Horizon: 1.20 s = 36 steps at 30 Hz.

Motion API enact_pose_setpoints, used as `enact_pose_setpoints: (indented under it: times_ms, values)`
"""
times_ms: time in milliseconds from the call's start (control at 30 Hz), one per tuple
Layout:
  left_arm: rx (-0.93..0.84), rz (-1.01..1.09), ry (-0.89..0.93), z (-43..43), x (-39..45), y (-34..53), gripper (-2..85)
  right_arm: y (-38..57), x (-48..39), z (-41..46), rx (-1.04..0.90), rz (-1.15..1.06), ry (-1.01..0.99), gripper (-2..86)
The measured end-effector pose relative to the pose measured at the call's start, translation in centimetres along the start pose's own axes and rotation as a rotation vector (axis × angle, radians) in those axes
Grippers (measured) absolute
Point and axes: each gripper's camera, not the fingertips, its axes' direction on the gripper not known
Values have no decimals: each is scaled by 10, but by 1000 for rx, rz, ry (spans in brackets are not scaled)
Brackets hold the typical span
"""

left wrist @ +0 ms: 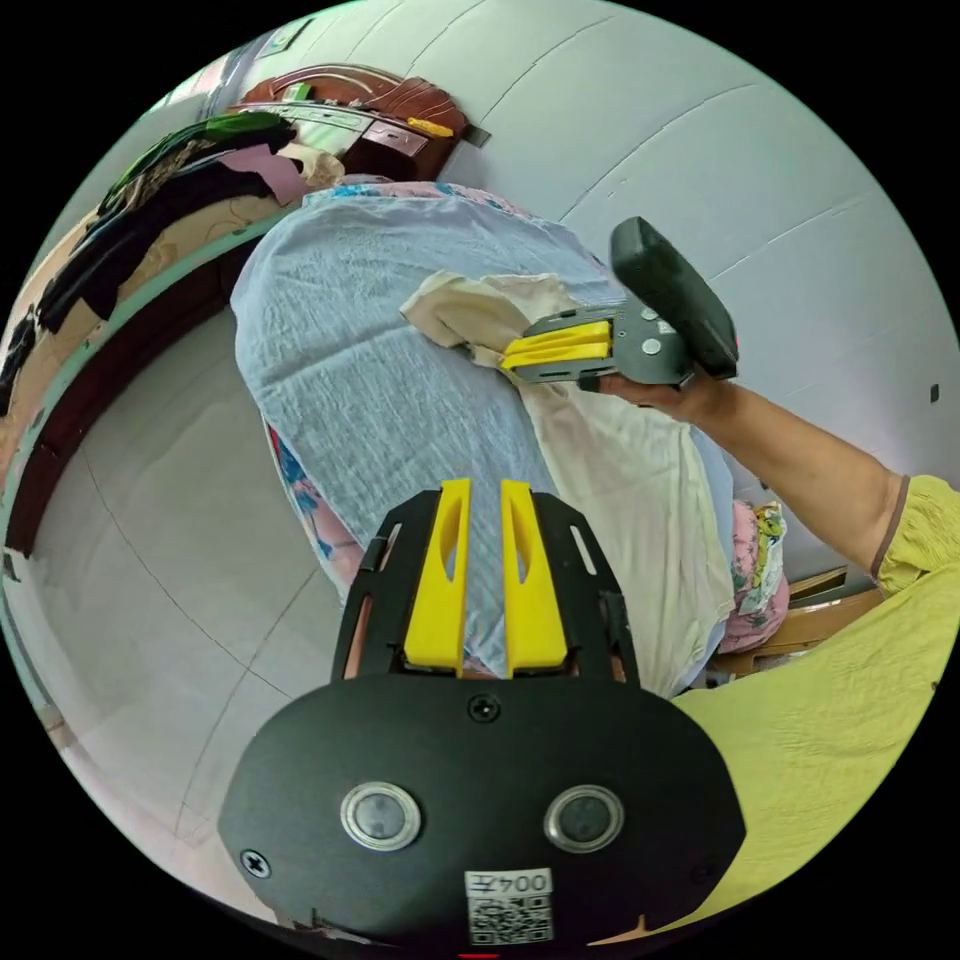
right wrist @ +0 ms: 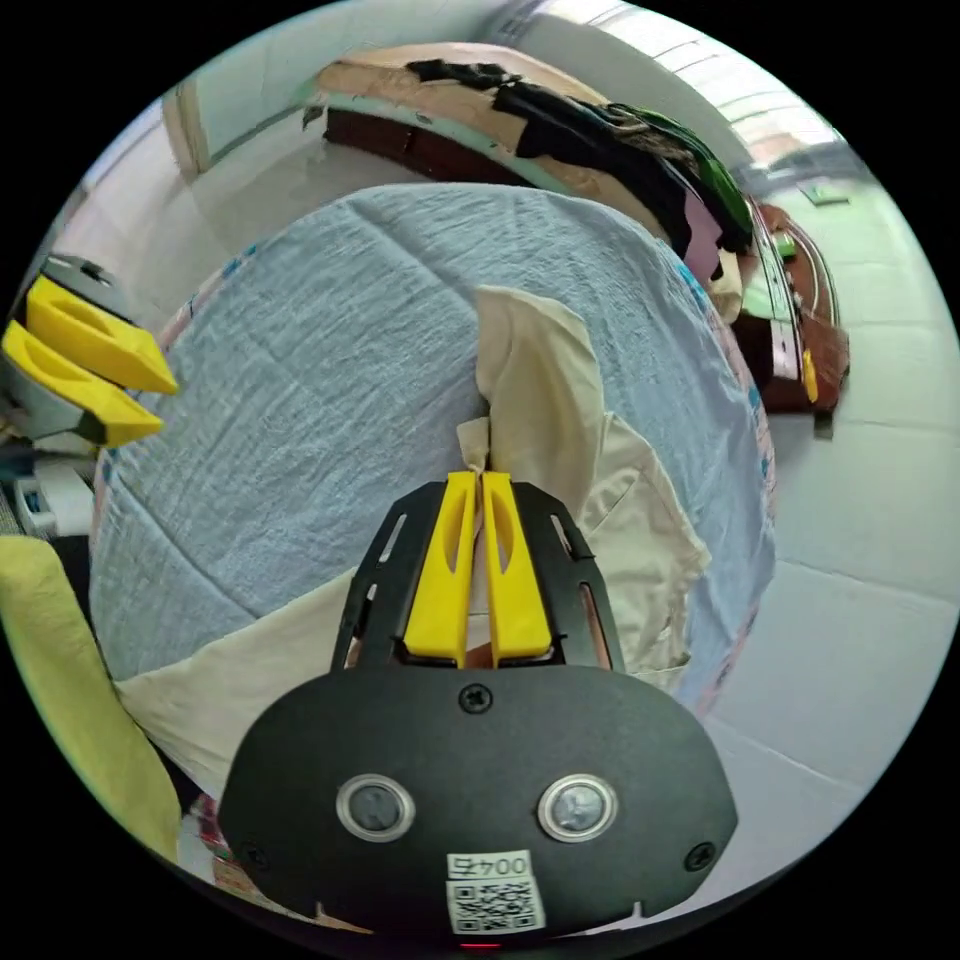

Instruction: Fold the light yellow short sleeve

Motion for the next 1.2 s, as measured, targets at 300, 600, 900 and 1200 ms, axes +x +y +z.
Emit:
enact_pose_setpoints:
  times_ms: [300,600,900,1200]
  values:
    - [57,-23,178,33,-57,-95,125,94,117,1,358,587,-768,-3]
    - [132,-99,165,33,-77,-133,132,121,126,-3,413,613,-797,-3]
    - [-114,269,-85,78,-20,-174,57,120,113,-30,426,563,-702,-3]
    - [-335,290,-35,30,-3,-237,8,105,68,-93,384,361,-501,-2]
